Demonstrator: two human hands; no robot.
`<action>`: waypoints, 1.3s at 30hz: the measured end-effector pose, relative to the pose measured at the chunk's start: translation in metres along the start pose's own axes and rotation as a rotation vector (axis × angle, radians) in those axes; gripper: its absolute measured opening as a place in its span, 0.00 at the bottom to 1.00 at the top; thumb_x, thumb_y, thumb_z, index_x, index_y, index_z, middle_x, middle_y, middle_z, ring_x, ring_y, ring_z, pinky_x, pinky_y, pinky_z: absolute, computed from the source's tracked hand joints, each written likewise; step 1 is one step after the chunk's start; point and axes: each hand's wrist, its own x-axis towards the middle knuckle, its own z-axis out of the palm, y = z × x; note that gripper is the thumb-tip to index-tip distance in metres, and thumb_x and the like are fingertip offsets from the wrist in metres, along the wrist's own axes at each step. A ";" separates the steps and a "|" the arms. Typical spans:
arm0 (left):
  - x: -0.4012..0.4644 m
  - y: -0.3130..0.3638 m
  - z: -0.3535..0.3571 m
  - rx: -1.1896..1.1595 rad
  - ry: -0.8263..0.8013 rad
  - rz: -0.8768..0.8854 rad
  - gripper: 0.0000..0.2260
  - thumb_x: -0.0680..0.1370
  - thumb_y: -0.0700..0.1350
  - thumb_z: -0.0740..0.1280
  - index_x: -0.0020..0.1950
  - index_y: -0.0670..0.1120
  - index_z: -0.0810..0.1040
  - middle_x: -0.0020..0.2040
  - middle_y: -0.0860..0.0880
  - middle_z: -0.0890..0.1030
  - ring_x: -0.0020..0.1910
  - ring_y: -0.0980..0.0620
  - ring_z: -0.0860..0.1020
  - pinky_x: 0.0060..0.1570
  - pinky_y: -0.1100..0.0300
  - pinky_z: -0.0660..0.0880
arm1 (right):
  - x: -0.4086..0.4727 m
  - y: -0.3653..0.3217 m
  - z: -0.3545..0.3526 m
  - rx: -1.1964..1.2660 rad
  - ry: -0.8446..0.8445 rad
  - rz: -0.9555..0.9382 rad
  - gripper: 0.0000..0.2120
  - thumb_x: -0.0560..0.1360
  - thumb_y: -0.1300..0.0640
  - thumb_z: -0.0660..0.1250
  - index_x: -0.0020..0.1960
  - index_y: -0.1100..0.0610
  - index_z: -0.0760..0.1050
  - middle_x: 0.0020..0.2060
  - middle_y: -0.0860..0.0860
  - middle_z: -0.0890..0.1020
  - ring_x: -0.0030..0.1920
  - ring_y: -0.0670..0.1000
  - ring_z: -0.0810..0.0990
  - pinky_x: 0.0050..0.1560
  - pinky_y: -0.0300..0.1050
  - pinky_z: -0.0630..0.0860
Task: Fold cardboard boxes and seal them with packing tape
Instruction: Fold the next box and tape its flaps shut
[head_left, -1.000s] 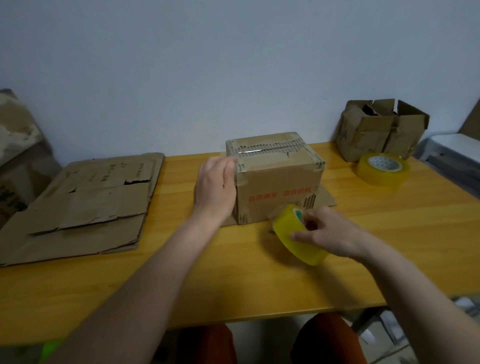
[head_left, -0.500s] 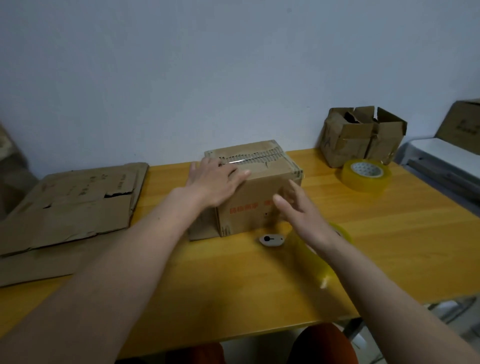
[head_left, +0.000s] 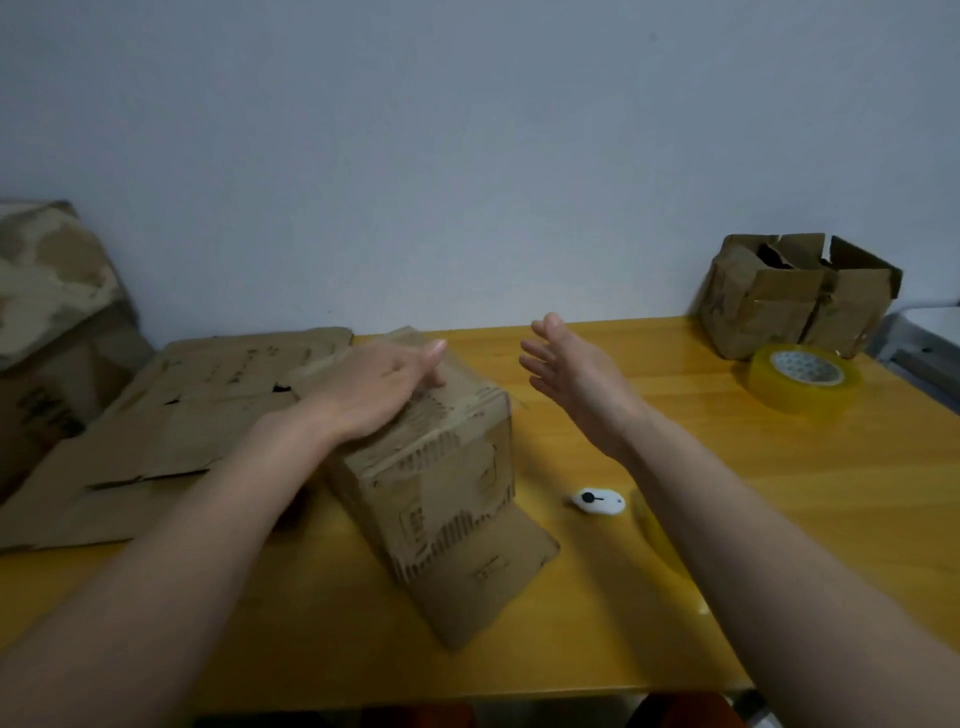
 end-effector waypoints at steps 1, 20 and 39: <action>-0.005 -0.008 0.003 -0.008 0.002 -0.023 0.33 0.74 0.69 0.42 0.58 0.57 0.80 0.65 0.53 0.77 0.64 0.50 0.73 0.67 0.46 0.65 | 0.000 -0.002 0.005 0.004 -0.015 -0.006 0.30 0.81 0.41 0.51 0.77 0.57 0.55 0.74 0.53 0.64 0.71 0.50 0.67 0.70 0.45 0.64; 0.010 -0.025 0.023 -0.110 0.350 0.102 0.19 0.81 0.58 0.57 0.39 0.54 0.83 0.41 0.58 0.78 0.47 0.53 0.76 0.51 0.56 0.71 | -0.034 0.058 0.006 -0.032 0.024 -0.146 0.34 0.78 0.36 0.41 0.65 0.55 0.75 0.61 0.45 0.80 0.64 0.42 0.75 0.67 0.42 0.68; -0.001 -0.044 0.038 -0.483 0.110 0.114 0.18 0.84 0.47 0.52 0.51 0.59 0.81 0.57 0.67 0.78 0.64 0.62 0.68 0.60 0.73 0.58 | 0.000 0.060 0.014 -0.332 -0.048 -0.293 0.27 0.81 0.40 0.39 0.67 0.43 0.71 0.74 0.33 0.58 0.73 0.39 0.58 0.75 0.54 0.57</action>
